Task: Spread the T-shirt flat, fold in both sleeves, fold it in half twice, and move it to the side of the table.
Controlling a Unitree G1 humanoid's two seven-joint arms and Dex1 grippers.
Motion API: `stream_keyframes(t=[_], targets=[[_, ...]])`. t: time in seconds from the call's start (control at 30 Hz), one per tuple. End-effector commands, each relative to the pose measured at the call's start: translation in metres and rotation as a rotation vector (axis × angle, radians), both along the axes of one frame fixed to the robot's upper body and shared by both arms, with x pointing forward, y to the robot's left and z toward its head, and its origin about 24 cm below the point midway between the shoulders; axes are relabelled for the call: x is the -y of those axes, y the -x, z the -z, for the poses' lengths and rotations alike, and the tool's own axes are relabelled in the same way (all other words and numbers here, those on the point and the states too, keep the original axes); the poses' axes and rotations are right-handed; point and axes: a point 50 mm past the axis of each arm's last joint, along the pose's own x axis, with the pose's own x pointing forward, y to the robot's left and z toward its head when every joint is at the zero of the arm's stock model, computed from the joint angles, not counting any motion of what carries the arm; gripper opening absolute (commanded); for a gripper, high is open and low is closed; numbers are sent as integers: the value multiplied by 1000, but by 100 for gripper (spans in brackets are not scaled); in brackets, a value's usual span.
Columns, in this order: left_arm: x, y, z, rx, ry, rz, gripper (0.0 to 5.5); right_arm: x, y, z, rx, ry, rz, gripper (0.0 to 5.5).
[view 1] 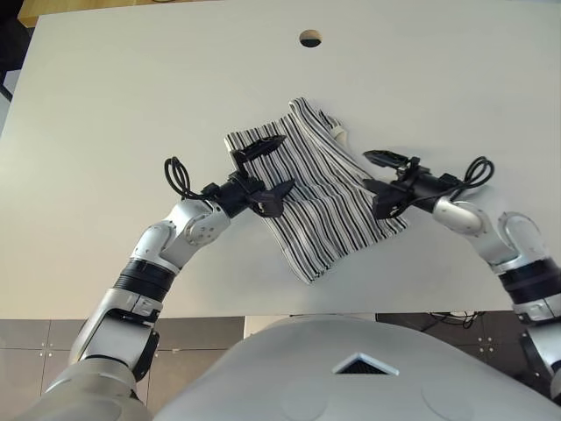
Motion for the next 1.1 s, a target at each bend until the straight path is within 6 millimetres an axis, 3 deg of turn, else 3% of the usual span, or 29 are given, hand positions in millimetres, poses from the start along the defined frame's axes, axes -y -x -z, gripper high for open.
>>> stream_keyframes(t=[0.03, 0.1, 0.17, 0.43, 0.5, 0.6, 0.77, 0.93, 1.0, 1.1], targets=[[-20, 18, 29, -149, -150, -23, 514, 44, -17, -11, 94, 62, 195, 317], [-20, 19, 30, -152, -151, -22, 514, 45, -17, -14, 111, 43, 208, 317], [-19, 19, 30, -152, -148, -21, 514, 33, -13, -17, 101, -15, 167, 317], [-16, 21, 31, -160, -136, -13, 514, -58, 10, -36, 89, -210, -183, 317], [-15, 20, 32, -162, -134, -12, 514, -71, 11, -29, 57, -190, -236, 317], [-13, 20, 33, -165, -133, -6, 514, -84, 6, 0, -30, -114, -277, 317], [-14, 22, 36, -185, -150, 15, 514, -83, -19, 14, -41, -75, -220, 317], [-19, 24, 37, -195, -160, 8, 514, -58, -50, -7, 59, -109, -98, 317], [-23, 25, 38, -201, -166, -5, 514, -45, -54, -15, 83, -123, -57, 317], [-31, 23, 39, -207, -176, -37, 514, -24, -54, -11, 52, -123, 6, 317]])
